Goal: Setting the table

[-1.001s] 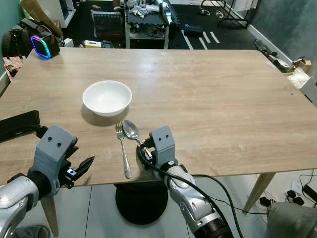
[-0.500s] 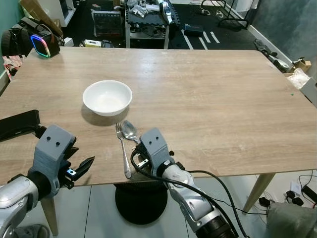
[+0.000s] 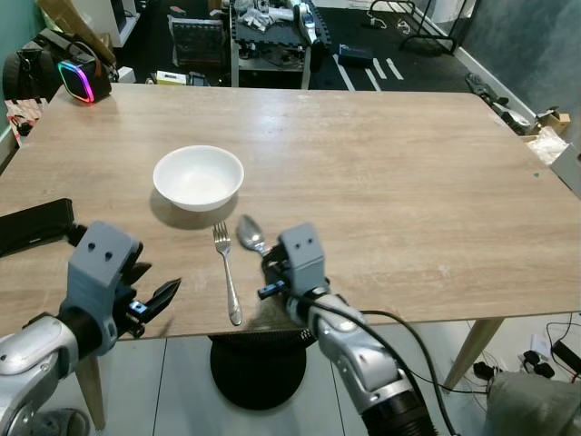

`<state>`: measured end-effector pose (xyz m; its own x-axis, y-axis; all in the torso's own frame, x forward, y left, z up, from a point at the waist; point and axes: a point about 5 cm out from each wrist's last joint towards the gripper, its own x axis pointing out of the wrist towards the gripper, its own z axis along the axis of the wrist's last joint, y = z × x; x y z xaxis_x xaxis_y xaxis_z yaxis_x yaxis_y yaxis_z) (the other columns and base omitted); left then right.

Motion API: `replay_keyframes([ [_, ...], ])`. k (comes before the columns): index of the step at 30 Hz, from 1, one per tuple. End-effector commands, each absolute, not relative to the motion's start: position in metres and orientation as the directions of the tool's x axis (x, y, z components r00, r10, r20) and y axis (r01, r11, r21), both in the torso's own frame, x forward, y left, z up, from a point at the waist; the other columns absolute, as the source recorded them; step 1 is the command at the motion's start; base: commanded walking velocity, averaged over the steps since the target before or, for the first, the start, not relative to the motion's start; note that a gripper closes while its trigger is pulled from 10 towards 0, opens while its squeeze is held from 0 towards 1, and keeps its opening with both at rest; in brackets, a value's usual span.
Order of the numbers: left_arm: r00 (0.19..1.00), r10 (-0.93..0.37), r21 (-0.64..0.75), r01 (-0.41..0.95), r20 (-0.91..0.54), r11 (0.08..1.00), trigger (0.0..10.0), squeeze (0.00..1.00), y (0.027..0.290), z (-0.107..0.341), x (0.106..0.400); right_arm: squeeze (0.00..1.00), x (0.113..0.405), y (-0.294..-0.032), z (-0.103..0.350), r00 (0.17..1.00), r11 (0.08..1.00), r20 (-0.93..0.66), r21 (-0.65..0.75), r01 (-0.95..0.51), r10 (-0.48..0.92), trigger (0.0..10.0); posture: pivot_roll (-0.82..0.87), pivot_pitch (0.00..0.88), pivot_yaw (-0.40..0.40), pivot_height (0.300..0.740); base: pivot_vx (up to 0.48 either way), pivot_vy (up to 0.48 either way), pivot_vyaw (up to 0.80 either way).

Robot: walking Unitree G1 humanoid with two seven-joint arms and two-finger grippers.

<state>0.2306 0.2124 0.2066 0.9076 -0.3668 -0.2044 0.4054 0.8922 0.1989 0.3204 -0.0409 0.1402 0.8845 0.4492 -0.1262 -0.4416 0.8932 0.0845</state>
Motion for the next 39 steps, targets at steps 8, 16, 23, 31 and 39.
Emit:
replay_keyframes([
  [8,0.921,-0.38,0.295,0.388,-0.087,0.873,10.0,0.0,0.192,0.22,0.247,0.0,0.329,-0.087,0.188,0.951,0.933,0.144,0.201,-0.298,0.273,10.0,0.13,0.068,-0.002,0.74,0.0,0.0,0.0],
  [16,0.944,-0.309,0.178,0.286,0.117,0.941,10.0,0.0,0.173,0.244,0.275,0.0,0.326,-0.132,0.206,0.964,0.964,0.258,0.231,-0.132,0.07,10.0,0.07,0.016,0.044,0.74,0.0,0.0,0.0],
  [23,0.932,-0.323,0.146,0.301,0.164,0.942,10.0,0.0,0.152,0.249,0.301,0.0,0.313,-0.171,0.202,0.948,0.969,0.279,0.227,0.093,-0.156,10.0,-0.01,0.0,0.106,0.74,0.0,0.0,0.0],
  [31,0.944,-0.325,0.288,0.296,0.057,0.911,10.0,0.0,0.13,0.216,0.307,0.0,0.283,-0.192,0.183,0.939,0.965,0.256,0.189,0.183,-0.228,10.0,-0.08,0.0,0.151,0.74,0.0,0.0,0.0],
  [39,0.984,-0.166,0.208,0.149,0.067,0.967,10.0,0.0,0.15,0.185,0.298,0.0,0.271,-0.194,0.175,0.951,0.983,0.26,0.121,0.141,-0.169,10.0,-0.09,0.0,0.125,0.74,0.0,0.0,0.0],
])
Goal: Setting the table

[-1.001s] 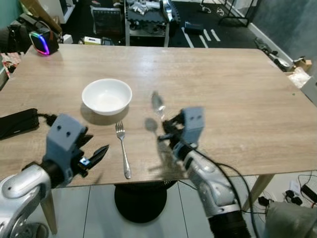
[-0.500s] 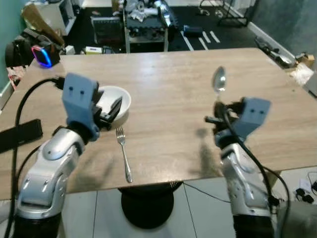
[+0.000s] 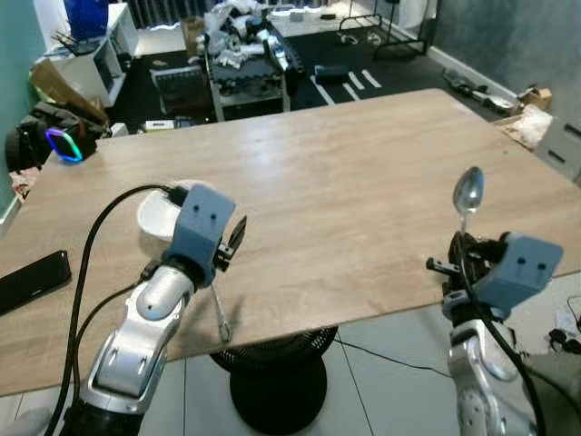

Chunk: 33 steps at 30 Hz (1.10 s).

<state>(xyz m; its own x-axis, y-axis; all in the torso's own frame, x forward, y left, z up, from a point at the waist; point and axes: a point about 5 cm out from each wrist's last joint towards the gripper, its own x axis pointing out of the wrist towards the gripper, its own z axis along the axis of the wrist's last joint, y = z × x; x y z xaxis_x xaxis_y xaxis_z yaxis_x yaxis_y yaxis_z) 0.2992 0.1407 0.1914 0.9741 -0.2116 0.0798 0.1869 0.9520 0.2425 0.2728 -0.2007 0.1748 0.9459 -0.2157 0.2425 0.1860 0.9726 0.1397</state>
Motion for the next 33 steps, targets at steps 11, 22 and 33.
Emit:
replay_keyframes([
  [11,0.982,-0.154,0.178,0.133,0.112,0.975,10.0,0.0,0.149,0.184,0.298,0.0,0.282,-0.19,0.167,0.968,0.986,0.225,0.142,0.084,-0.115,10.0,-0.05,0.0,0.085,0.74,0.0,0.0,-0.37],
  [22,0.972,-0.2,0.174,0.177,0.126,0.969,10.0,0.0,0.144,0.185,0.298,0.0,0.279,-0.2,0.162,0.963,0.978,0.203,0.143,0.15,-0.177,10.0,-0.07,0.0,0.094,0.74,0.0,0.0,-0.8],
  [33,0.965,-0.228,0.179,0.203,0.132,0.963,10.0,0.0,0.141,0.186,0.298,0.0,0.277,-0.2,0.156,0.965,0.976,0.182,0.144,0.165,-0.19,10.0,-0.07,0.0,0.1,0.74,0.0,0.0,-0.8],
])
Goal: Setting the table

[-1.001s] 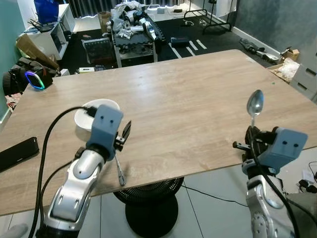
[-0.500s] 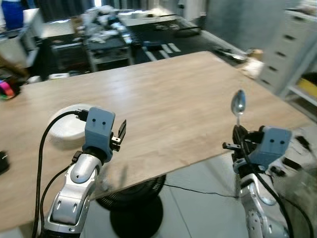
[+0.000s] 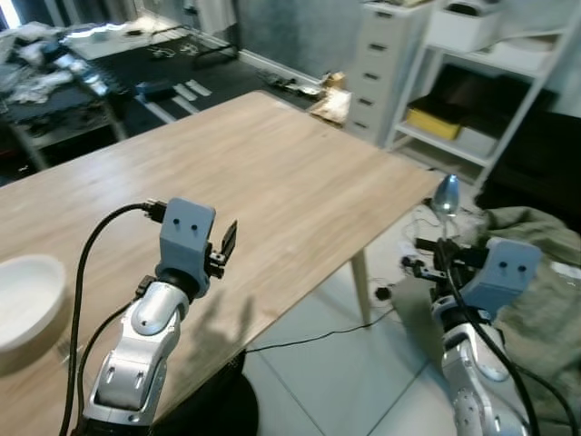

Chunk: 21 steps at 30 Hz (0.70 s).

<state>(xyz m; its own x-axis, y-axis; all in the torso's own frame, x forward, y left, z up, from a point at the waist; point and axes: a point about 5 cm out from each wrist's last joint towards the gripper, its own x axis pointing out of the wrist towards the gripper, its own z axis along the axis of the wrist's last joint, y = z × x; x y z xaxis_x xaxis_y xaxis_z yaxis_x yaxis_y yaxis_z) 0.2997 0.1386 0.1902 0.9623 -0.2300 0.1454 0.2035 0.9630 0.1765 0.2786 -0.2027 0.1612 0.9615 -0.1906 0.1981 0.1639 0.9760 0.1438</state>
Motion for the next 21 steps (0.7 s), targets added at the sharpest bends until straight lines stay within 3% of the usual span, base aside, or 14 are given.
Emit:
replay_keyframes([
  [1,0.965,-0.228,0.179,0.203,0.132,0.963,10.0,0.0,0.1409,0.186,0.2983,0.0,0.277,-0.1997,0.1558,0.965,0.976,0.182,0.144,0.165,-0.19,10.0,-0.07,0.0,0.1,0.74,0.0,0.0,-0.8],
  [21,0.958,-0.256,0.188,0.23,0.131,0.955,10.0,0.0,0.1379,0.186,0.2996,0.0,0.2776,-0.1987,0.1525,0.965,0.973,0.167,0.141,0.181,-0.204,10.0,-0.07,0.0,0.107,0.74,0.0,0.0,-0.8],
])
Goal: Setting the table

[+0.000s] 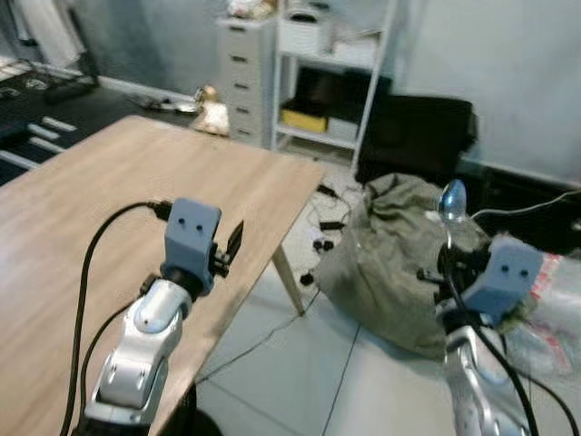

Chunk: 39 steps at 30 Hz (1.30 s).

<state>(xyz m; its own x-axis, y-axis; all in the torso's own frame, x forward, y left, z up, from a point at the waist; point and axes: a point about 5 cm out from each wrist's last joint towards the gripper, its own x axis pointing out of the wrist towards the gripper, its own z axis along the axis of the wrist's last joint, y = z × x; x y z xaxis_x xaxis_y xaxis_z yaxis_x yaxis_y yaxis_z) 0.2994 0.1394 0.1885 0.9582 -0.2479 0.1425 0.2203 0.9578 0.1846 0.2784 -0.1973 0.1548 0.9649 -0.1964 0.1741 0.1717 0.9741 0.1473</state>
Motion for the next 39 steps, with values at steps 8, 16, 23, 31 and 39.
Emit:
replay_keyframes([
  [8,0.957,-0.261,0.189,0.234,0.131,0.954,10.0,0.0,0.1375,0.1859,0.2997,0.0,0.2777,-0.1989,0.1523,0.964,0.973,0.166,0.141,0.183,-0.205,10.0,-0.07,0.0,0.108,0.74,0.0,0.0,-0.8],
  [16,0.955,-0.267,0.188,0.241,0.127,0.952,10.0,0.0,0.1365,0.1854,0.2999,0.0,0.2771,-0.1994,0.1498,0.966,0.973,0.157,0.136,0.187,-0.207,10.0,-0.07,0.0,0.108,0.74,0.0,0.0,-0.8],
  [23,0.957,-0.265,0.187,0.24,0.121,0.953,10.0,0.0,0.1367,0.1838,0.2999,0.0,0.277,-0.1997,0.1493,0.966,0.973,0.155,0.133,0.188,-0.208,10.0,-0.07,0.0,0.108,0.74,0.0,0.0,-0.8],
  [31,0.957,-0.263,0.184,0.239,0.12,0.953,10.0,0.0,0.1368,0.1834,0.2996,0.0,0.2773,-0.1991,0.1492,0.967,0.974,0.154,0.132,0.185,-0.205,10.0,-0.07,0.0,0.107,0.74,0.0,0.0,-0.8],
  [39,0.957,-0.263,0.181,0.239,0.12,0.954,10.0,0.0,0.1369,0.1827,0.2996,0.0,0.2773,-0.1988,0.1491,0.967,0.974,0.155,0.13,0.184,-0.203,10.0,-0.07,0.0,0.107,0.74,0.0,0.0,-0.8],
])
